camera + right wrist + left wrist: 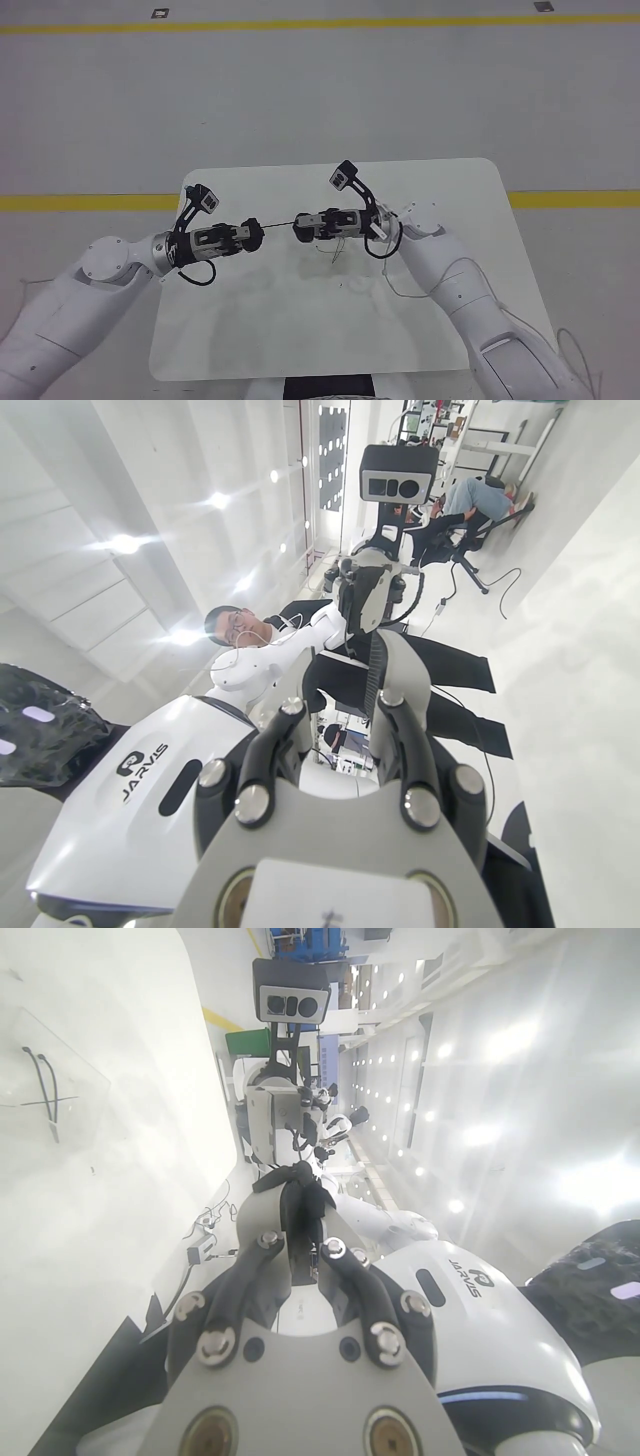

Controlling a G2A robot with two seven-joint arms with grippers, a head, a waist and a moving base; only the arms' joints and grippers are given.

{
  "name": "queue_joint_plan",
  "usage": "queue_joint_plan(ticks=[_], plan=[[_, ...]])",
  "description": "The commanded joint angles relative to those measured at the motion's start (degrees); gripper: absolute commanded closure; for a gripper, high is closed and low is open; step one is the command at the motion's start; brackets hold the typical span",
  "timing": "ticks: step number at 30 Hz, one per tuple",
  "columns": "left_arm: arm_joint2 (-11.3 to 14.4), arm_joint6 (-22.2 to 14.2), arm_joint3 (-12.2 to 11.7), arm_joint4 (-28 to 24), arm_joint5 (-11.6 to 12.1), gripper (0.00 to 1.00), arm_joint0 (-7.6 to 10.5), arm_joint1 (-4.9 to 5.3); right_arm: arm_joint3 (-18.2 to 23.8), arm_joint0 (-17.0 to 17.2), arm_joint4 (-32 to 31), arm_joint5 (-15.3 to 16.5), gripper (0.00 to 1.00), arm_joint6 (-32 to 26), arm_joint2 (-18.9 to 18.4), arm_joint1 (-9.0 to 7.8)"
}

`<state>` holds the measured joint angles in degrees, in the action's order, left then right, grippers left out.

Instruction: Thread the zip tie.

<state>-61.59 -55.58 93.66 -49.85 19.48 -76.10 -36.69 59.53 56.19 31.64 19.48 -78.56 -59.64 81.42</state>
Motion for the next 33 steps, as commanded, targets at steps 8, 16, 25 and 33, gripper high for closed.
queue_joint_plan(ticks=[8,16,25,33], plan=[[0.0,0.0,0.0,0.0,0.0,1.0,0.0,0.0,-1.0,-0.3,0.1,0.0,0.86,-0.2,0.2,0.64],[0.0,0.0,0.0,0.0,0.0,1.0,0.0,0.0,-1.4,-0.4,-0.9,0.0,0.91,0.1,-0.2,1.01],[0.0,0.0,0.0,0.0,0.0,1.0,0.0,0.0,-1.1,-0.2,-1.5,0.0,0.86,-0.1,-1.2,1.19],[0.0,0.0,0.0,0.0,0.0,1.0,0.0,0.0,-0.7,0.3,-1.9,0.0,0.93,-0.4,-1.8,1.32]])
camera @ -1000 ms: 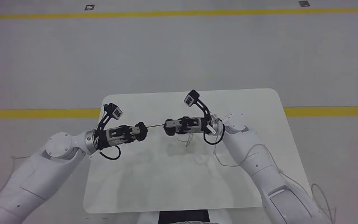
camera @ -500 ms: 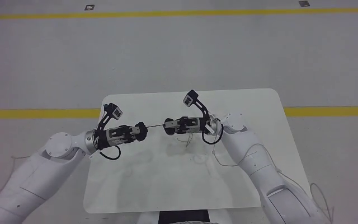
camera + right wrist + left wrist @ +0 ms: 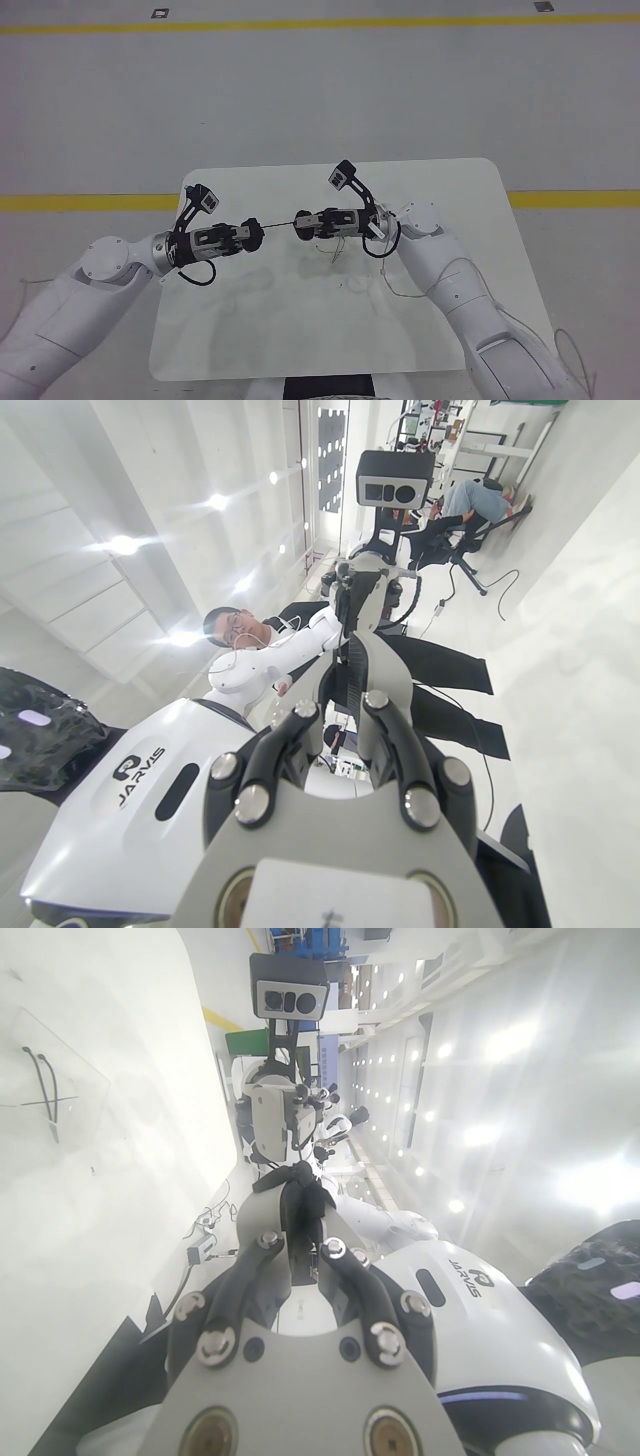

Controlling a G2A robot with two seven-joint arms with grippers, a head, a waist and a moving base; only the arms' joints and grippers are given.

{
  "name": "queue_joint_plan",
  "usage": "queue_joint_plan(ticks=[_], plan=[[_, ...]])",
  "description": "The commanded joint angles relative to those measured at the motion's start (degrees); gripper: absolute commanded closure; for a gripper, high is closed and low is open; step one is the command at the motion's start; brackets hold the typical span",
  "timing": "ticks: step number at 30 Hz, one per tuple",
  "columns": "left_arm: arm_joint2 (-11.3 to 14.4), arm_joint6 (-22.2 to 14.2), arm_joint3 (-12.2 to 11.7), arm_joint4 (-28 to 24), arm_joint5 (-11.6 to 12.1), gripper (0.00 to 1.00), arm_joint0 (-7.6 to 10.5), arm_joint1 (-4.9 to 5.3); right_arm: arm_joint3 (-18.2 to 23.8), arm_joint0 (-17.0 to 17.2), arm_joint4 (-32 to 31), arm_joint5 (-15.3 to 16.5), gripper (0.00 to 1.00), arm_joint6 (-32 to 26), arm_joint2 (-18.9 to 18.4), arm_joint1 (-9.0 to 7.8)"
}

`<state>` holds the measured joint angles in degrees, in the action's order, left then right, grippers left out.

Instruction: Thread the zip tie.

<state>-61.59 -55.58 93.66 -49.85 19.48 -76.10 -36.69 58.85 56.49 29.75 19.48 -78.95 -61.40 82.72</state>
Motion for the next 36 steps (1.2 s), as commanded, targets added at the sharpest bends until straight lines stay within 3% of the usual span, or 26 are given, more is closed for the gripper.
queue_joint_plan(ticks=[1,4,13,14,15,16,17,19,31,36], plan=[[0.0,0.0,0.0,0.0,0.0,1.0,0.0,0.0,0.0,0.1,-0.1,0.0,0.95,0.0,-0.1,0.04],[0.0,0.0,0.0,0.0,0.0,1.0,0.0,0.0,0.1,0.2,-0.3,0.0,1.0,0.1,-0.2,0.09],[0.0,0.0,0.0,0.0,0.0,1.0,0.0,0.0,0.4,0.3,-1.1,0.0,1.0,0.1,-0.4,0.18],[0.0,0.0,0.0,0.0,0.0,0.85,0.0,0.0,0.4,0.4,-1.2,0.0,1.0,0.3,-0.5,0.19],[0.0,0.0,0.0,0.0,0.0,0.63,0.0,0.0,0.4,0.5,-1.1,0.0,1.0,0.5,-0.5,0.2],[0.0,0.0,0.0,0.0,0.0,0.49,0.0,0.0,0.4,0.5,-1.1,0.0,1.0,0.7,-0.5,0.22],[0.0,0.0,0.0,0.0,0.0,0.0,0.0,0.0,0.4,0.6,-1.0,0.0,1.0,0.8,-0.6,0.23],[0.2,1.7,0.5,0.4,-0.3,0.0,-0.11,-0.22,0.4,0.7,-1.0,0.0,1.0,1.1,-0.6,0.24],[-0.5,3.9,0.7,3.5,0.0,0.0,0.38,-1.84,-1.0,0.4,0.9,0.0,1.0,0.9,1.1,0.63],[-0.5,3.9,0.7,3.5,0.0,0.0,0.38,-1.84,-1.9,0.0,0.7,0.0,1.0,1.3,1.0,0.59]])
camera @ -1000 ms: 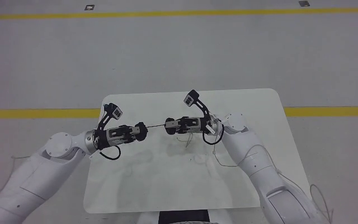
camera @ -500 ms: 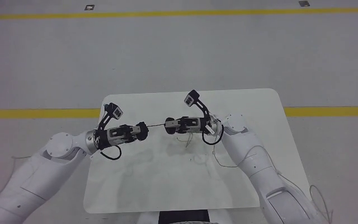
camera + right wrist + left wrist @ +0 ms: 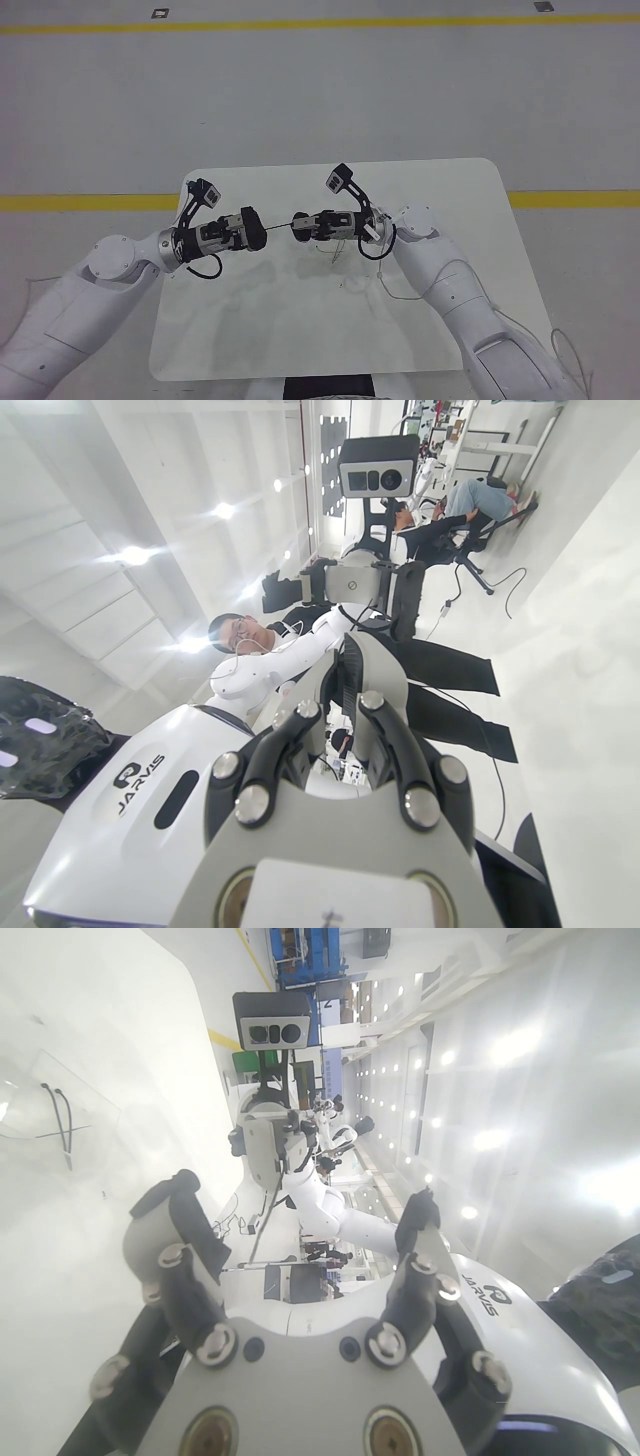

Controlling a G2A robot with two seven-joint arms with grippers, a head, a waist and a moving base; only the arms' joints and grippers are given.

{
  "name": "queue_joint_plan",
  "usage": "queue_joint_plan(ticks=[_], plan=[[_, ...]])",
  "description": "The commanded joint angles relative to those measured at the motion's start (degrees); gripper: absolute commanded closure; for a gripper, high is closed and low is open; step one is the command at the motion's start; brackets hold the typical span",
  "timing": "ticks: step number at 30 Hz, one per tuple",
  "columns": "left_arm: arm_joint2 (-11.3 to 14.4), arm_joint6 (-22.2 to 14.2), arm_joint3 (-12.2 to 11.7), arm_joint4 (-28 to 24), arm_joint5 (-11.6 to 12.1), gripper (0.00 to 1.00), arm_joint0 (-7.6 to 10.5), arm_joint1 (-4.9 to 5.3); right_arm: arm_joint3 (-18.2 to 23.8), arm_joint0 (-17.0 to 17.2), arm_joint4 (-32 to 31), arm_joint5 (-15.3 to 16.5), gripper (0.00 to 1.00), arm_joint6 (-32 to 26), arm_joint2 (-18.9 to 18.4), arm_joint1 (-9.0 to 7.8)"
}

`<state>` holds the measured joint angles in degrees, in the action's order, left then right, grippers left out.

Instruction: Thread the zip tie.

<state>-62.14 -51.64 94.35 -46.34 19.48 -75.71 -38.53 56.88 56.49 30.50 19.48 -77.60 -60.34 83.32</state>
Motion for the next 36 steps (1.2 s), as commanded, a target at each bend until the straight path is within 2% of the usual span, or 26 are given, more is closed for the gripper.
queue_joint_plan(ticks=[1,9,11,15,16,19,23,30,36], plan=[[0.0,0.0,0.0,0.0,0.0,0.0,-0.01,0.01,0.0,0.0,0.0,0.0,1.0,0.0,0.0,0.0],[0.0,0.0,0.0,0.0,0.0,0.0,-0.01,0.01,0.0,0.0,0.0,0.0,1.0,0.0,0.0,0.0],[0.4,-0.5,0.8,-0.4,0.0,0.0,0.04,-0.23,0.1,0.1,-0.1,-0.1,1.0,0.4,0.0,-0.01],[0.5,-4.9,0.1,-3.7,0.0,0.0,0.65,-0.84,2.6,1.6,0.6,-1.1,1.0,1.6,0.0,-0.25],[0.5,-6.4,-0.8,-5.0,0.0,0.0,0.87,-1.11,3.0,1.9,1.8,-1.4,1.0,1.2,0.0,-0.27],[0.8,-8.3,-2.5,-5.3,0.0,0.0,1.68,-1.85,2.9,2.0,3.4,-1.8,1.0,0.6,0.1,-0.32],[0.6,-10.2,-3.2,-7.8,0.0,0.0,2.43,-3.03,2.7,2.0,4.3,-2.6,1.0,-0.2,0.5,-0.39],[0.8,-9.2,-2.7,-7.5,-0.4,0.0,2.34,-3.16,2.8,2.1,4.2,-2.6,1.0,0.2,0.6,-0.39],[0.8,-8.8,-2.2,-6.5,-1.3,0.0,2.21,-3.58,6.6,3.4,2.2,-3.7,1.0,2.5,1.5,-0.69]])
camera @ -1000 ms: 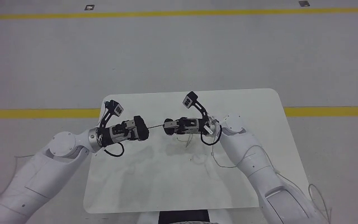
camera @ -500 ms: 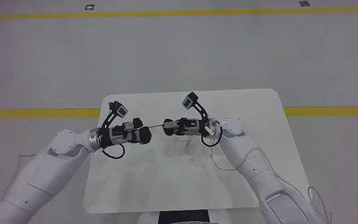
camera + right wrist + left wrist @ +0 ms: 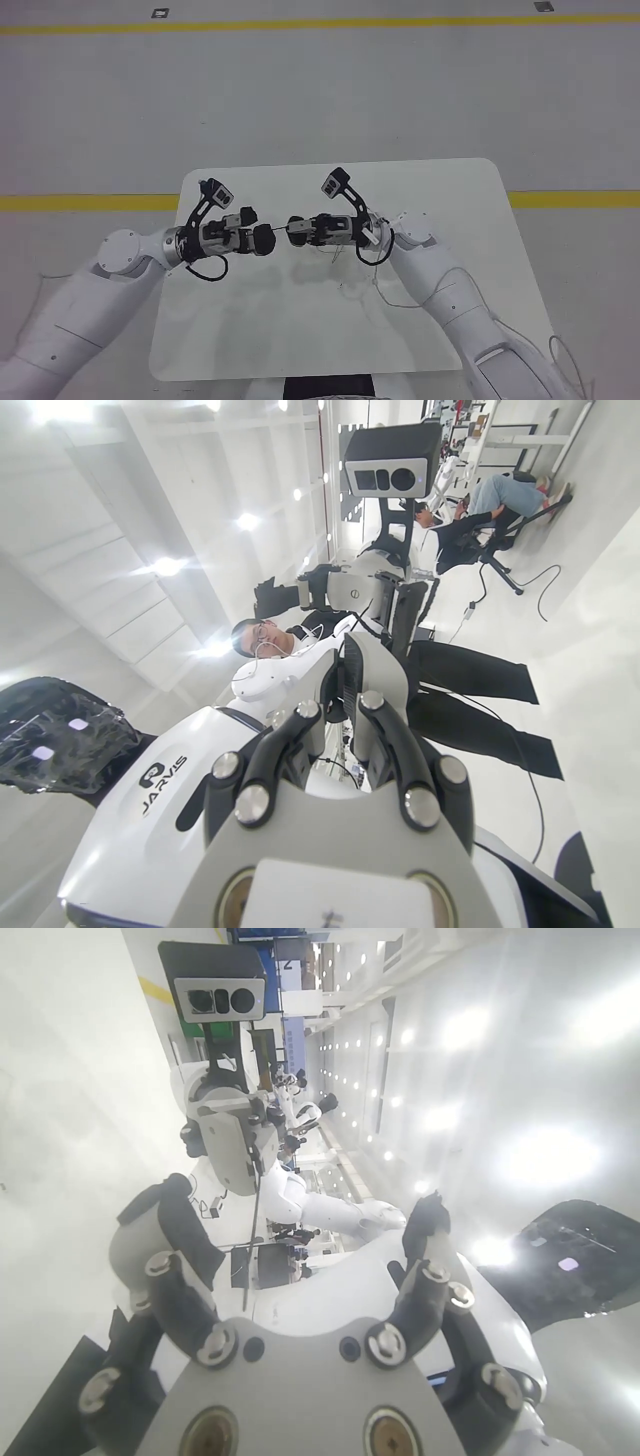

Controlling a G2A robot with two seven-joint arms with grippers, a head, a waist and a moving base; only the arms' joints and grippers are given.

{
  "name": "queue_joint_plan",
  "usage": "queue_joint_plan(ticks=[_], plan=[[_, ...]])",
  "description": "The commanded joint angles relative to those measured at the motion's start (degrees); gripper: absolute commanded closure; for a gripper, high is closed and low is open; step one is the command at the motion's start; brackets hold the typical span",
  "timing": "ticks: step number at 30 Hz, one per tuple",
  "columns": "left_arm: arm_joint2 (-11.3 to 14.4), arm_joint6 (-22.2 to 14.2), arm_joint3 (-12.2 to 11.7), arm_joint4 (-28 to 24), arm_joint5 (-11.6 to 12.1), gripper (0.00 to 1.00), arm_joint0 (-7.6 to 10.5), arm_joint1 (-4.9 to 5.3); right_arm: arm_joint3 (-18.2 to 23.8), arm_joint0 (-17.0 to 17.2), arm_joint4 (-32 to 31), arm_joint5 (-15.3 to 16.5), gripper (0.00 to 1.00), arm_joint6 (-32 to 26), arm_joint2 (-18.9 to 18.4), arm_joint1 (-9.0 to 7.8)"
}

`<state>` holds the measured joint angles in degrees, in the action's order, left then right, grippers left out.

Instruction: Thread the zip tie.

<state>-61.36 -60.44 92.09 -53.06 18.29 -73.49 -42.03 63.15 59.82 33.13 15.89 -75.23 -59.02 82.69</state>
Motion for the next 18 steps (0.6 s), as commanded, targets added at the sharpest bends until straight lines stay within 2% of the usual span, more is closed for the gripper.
queue_joint_plan(ticks=[1,2,3,4,6,9,11,12,13,18], plan=[[0.0,0.0,0.1,0.4,-0.2,0.0,-0.01,-0.15,0.6,0.0,-0.8,-0.2,1.0,0.3,0.3,-0.1],[0.0,0.0,0.0,0.7,-0.3,0.03,0.01,-0.2,0.7,0.0,-1.1,-0.2,1.0,0.5,0.4,-0.15],[0.0,0.1,0.1,0.9,-0.4,0.33,0.01,-0.26,0.9,0.0,-1.3,-0.2,1.0,0.6,0.6,-0.19],[0.0,0.1,0.1,1.0,-0.5,0.52,-0.02,-0.35,1.1,0.0,-1.5,-0.2,1.0,0.7,0.7,-0.23],[0.0,0.1,0.1,1.3,-0.7,0.62,-0.04,-0.47,1.3,0.0,-1.9,-0.1,1.0,0.8,0.9,-0.31],[-0.1,0.0,0.0,1.6,-1.2,0.69,-0.07,-0.64,1.6,0.0,-2.0,0.2,1.0,1.2,1.0,-0.42],[-0.2,-0.1,-0.1,1.8,-1.4,0.82,-0.11,-0.74,1.7,0.0,-2.3,0.5,1.0,1.6,1.1,-0.51],[-0.2,-0.2,-0.1,1.9,-1.5,0.84,-0.13,-0.79,1.8,0.0,-2.5,0.4,1.0,1.8,1.2,-0.56],[-0.3,-0.2,-0.1,2.0,-1.6,0.92,-0.15,-0.83,1.8,0.1,-2.7,0.4,1.0,2.0,1.2,-0.6],[-0.6,-0.3,-0.3,2.5,-1.9,1.0,-0.42,-1.05,2.2,0.3,-3.1,0.3,1.0,2.8,1.4,-0.87]])
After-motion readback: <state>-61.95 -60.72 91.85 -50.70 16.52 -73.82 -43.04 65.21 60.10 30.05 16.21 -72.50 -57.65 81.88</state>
